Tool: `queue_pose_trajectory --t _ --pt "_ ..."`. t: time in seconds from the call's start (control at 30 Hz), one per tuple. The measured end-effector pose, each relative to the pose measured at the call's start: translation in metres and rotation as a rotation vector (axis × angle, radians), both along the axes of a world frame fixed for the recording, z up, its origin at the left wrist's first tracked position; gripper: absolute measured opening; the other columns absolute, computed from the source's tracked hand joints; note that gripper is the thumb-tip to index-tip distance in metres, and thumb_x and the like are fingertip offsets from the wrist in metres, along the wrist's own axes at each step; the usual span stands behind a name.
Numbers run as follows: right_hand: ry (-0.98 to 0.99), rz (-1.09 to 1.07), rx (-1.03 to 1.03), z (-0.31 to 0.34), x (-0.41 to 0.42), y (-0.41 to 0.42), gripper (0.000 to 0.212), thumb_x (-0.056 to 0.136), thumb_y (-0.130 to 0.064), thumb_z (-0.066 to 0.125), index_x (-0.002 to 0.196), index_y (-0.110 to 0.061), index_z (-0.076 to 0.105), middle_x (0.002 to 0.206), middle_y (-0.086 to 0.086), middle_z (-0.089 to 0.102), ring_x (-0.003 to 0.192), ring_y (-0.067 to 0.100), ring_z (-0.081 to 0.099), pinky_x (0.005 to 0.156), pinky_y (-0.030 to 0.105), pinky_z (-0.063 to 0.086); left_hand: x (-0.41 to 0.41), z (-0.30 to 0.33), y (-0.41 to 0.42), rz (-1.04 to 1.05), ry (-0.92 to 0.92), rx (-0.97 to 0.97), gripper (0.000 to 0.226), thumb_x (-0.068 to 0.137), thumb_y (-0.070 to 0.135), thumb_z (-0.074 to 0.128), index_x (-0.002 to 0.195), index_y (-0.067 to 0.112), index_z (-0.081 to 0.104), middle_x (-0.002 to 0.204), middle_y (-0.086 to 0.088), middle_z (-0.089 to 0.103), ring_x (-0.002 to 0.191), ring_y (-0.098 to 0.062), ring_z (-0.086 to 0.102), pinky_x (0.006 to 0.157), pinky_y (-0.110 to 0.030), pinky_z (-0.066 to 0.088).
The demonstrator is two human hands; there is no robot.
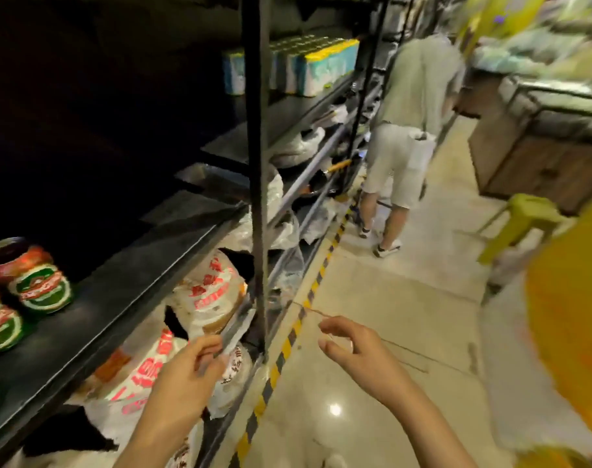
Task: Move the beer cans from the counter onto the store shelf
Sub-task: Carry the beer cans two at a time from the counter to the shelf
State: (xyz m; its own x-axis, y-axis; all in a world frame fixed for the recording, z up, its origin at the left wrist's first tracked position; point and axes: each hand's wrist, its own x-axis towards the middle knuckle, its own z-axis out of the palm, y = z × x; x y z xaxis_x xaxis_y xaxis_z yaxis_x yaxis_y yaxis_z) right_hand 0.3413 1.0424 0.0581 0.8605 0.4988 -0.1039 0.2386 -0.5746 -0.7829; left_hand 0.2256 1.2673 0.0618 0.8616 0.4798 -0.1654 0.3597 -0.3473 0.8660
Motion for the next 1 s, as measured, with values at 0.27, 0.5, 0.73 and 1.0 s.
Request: queue_pose_trajectory --t 0.27,0.5,0.73,1.0 --pt "0.105 -0.718 0.039 -0.009 -0.137 -0.212 0.023 0.091 -0.027 0.062 0.114 -0.026 0.061 0.112 -0.012 0.064 0.109 0.000 0.056 0.082 0.007 0.040 0.028 -0.019 -0.161 -0.548 0.123 -0.191 0.023 0.086 -0.001 0.061 0.106 0.012 0.062 0.108 -0.008 0.065 0.089 -0.006 0.059 0.071 -0.008 0.045" --pt "0.140 -1.097 0.107 -0.010 -0.266 -0.341 0.019 0.090 -0.027 0.063 0.108 -0.030 0.065 0.109 -0.014 0.066 0.105 0.000 0.060 0.096 0.027 0.048 -0.004 0.015 -0.341 -0.925 -0.022 -0.195 0.023 0.088 0.013 0.061 0.110 0.019 0.063 0.106 0.013 0.064 0.094 0.008 0.057 0.073 -0.001 0.040" --pt "0.147 -1.431 0.130 -0.002 -0.390 -0.477 0.015 0.092 -0.027 0.060 0.105 -0.033 0.063 0.111 -0.015 0.063 0.108 0.007 0.058 0.100 0.032 0.046 -0.082 0.020 -0.539 -1.190 0.031 -0.300 0.023 0.088 0.018 0.060 0.109 0.028 0.061 0.110 0.011 0.064 0.102 0.001 0.058 0.081 -0.013 0.043" --pt "0.091 -1.558 0.159 0.005 -0.468 -0.588 0.014 0.092 -0.026 0.060 0.101 -0.036 0.063 0.108 -0.019 0.064 0.108 0.005 0.059 0.098 0.029 0.046 -0.126 0.019 -0.668 -1.321 0.053 -0.304 0.025 0.088 0.020 0.061 0.113 0.028 0.060 0.110 0.013 0.064 0.104 -0.001 0.058 0.079 -0.012 0.041"
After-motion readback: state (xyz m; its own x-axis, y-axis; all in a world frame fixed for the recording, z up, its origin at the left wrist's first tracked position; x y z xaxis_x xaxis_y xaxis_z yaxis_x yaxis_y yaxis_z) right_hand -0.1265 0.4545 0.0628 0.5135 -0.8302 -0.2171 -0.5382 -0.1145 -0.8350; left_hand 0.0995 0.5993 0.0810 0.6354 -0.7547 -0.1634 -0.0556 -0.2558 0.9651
